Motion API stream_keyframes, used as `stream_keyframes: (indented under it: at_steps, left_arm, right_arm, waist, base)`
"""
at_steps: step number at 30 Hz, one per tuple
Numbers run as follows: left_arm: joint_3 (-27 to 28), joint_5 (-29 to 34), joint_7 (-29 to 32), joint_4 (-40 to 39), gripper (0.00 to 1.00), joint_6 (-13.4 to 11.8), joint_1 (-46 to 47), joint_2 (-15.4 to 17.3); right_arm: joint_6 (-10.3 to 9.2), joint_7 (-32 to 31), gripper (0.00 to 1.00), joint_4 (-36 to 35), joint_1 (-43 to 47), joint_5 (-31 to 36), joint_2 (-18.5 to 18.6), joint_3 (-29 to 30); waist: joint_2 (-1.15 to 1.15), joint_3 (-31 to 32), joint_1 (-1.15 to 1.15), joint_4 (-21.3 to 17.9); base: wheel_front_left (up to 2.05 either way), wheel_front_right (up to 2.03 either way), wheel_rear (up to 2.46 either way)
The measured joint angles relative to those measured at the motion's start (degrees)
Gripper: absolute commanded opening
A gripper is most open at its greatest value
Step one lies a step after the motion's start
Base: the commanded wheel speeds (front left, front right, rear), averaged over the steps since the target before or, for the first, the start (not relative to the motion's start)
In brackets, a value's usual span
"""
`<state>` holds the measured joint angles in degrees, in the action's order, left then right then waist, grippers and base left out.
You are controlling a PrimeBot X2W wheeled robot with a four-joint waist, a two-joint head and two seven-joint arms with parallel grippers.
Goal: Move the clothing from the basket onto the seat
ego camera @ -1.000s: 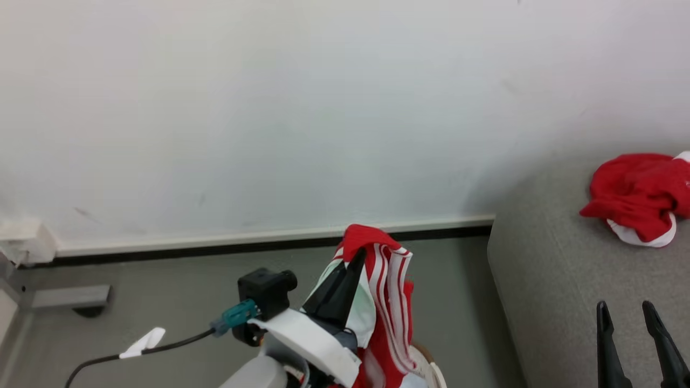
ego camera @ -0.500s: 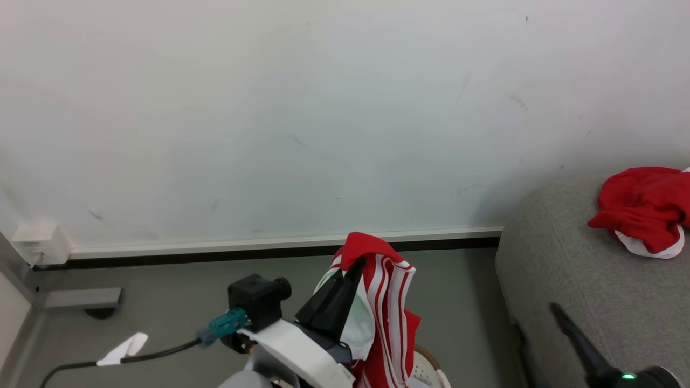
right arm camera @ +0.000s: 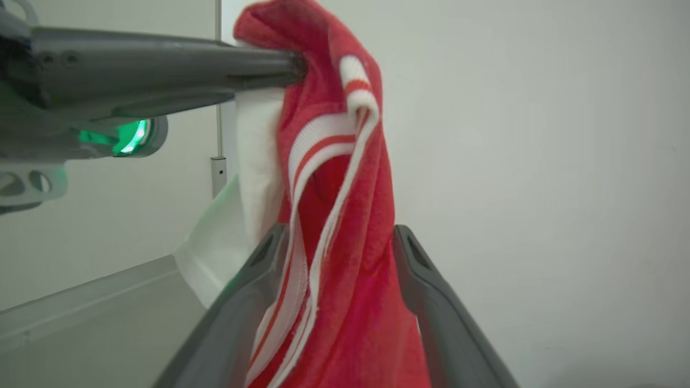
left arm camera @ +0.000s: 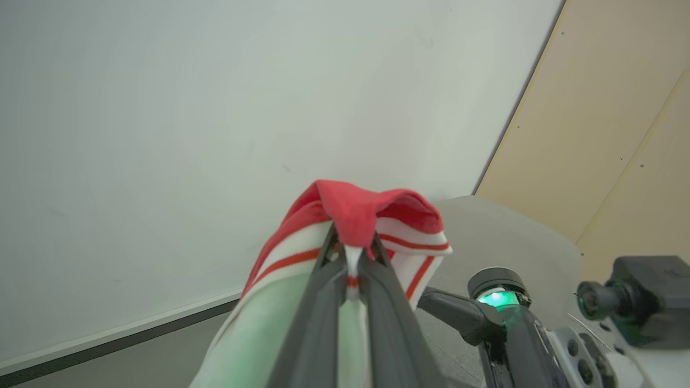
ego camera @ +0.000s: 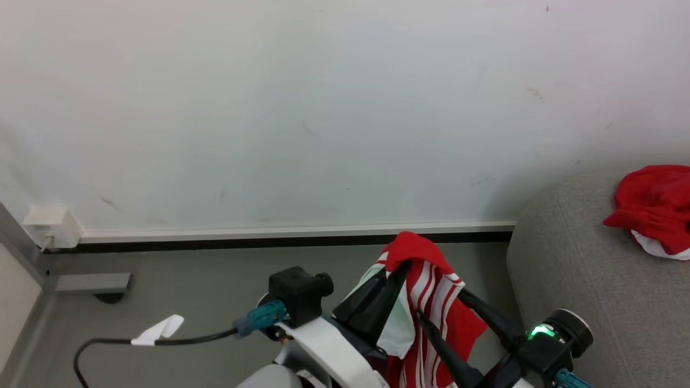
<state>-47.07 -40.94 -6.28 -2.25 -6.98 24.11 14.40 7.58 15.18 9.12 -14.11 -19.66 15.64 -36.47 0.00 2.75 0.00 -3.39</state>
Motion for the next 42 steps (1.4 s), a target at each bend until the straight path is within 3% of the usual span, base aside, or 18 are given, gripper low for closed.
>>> stream_keyframes:
  at_steps: [7, 8, 9, 10, 16, 17, 18, 19, 29, 42]
  left_arm:
    - [-2.2, -0.1, 1.2, -0.9, 0.00, 1.5, 0.8, -1.5]
    - [-2.4, -0.1, 1.4, -1.0, 0.00, 1.7, 0.8, -1.7]
    - [-2.8, -0.1, 1.4, -0.9, 0.00, 1.8, 0.8, -1.8]
    - [-3.1, 0.0, 1.4, -0.7, 0.00, 1.7, 0.8, -1.8]
    - [-3.2, 0.3, 0.4, 2.0, 0.00, 1.5, 0.7, -2.0]
    - [-3.1, 0.7, -0.1, 2.5, 0.33, 1.1, 0.7, -1.9]
    - [-3.1, 0.9, -0.5, 3.0, 0.91, 0.9, 0.7, -1.9]
    - [-3.0, 1.0, -0.9, 3.6, 1.00, 0.8, 0.7, -1.9]
    - [-3.6, 2.1, -2.3, 7.6, 1.00, 0.5, 0.9, -2.4]
    - [-5.3, 6.7, -2.6, 9.5, 1.00, 2.3, 10.7, -5.3]
  right_arm:
    - [0.00, 0.0, 1.00, 7.1, -4.7, -1.4, -1.5, -3.9]
    - [-0.01, 0.0, 0.90, 7.8, -5.0, -2.1, -1.8, -4.5]
    - [0.00, 0.0, 0.10, 8.5, -5.3, -2.6, -2.0, -4.8]
    - [-0.01, 0.0, 0.00, 9.0, -5.7, -3.9, -2.3, -5.1]
    - [0.00, 0.0, 0.00, 10.0, -7.2, -8.2, -1.9, -5.6]
    - [0.00, 0.0, 0.00, 10.0, -7.3, -8.3, -1.7, -5.1]
    - [0.00, 0.0, 0.00, 9.8, -7.3, -8.5, -1.5, -4.5]
    - [0.00, 0.0, 0.00, 9.5, -7.4, -8.6, -1.4, -3.7]
    - [-0.01, 0.0, 0.00, 3.3, -6.8, -8.6, 2.8, 5.3]
    - [-0.01, 0.0, 0.00, -4.8, -7.8, -6.8, 5.4, 19.2]
  waist:
    - [0.00, -0.3, 0.00, 0.9]
    - [0.00, -0.3, 0.00, 1.0]
    - [0.00, -0.4, 0.00, 1.2]
    - [0.00, -0.4, 0.00, 1.3]
    - [0.00, -0.7, 0.00, 1.4]
    - [0.00, -0.8, 0.00, 1.1]
    - [0.00, -0.9, 0.00, 0.8]
    - [0.00, -1.1, 0.00, 0.5]
    - [0.00, -3.8, 0.00, -4.7]
    - [0.00, -15.6, 0.01, -11.8]
  base:
    - [0.00, 0.00, 0.00]
    - [0.00, 0.00, 0.00]
    - [0.00, 0.00, 0.00]
    - [0.00, 0.00, 0.00]
    - [0.00, 0.00, 0.00]
    - [0.00, 0.00, 0.00]
    - [0.00, 0.00, 0.00]
    - [0.00, 0.00, 0.00]
    - [0.00, 0.00, 0.00]
    - [0.00, 0.00, 0.00]
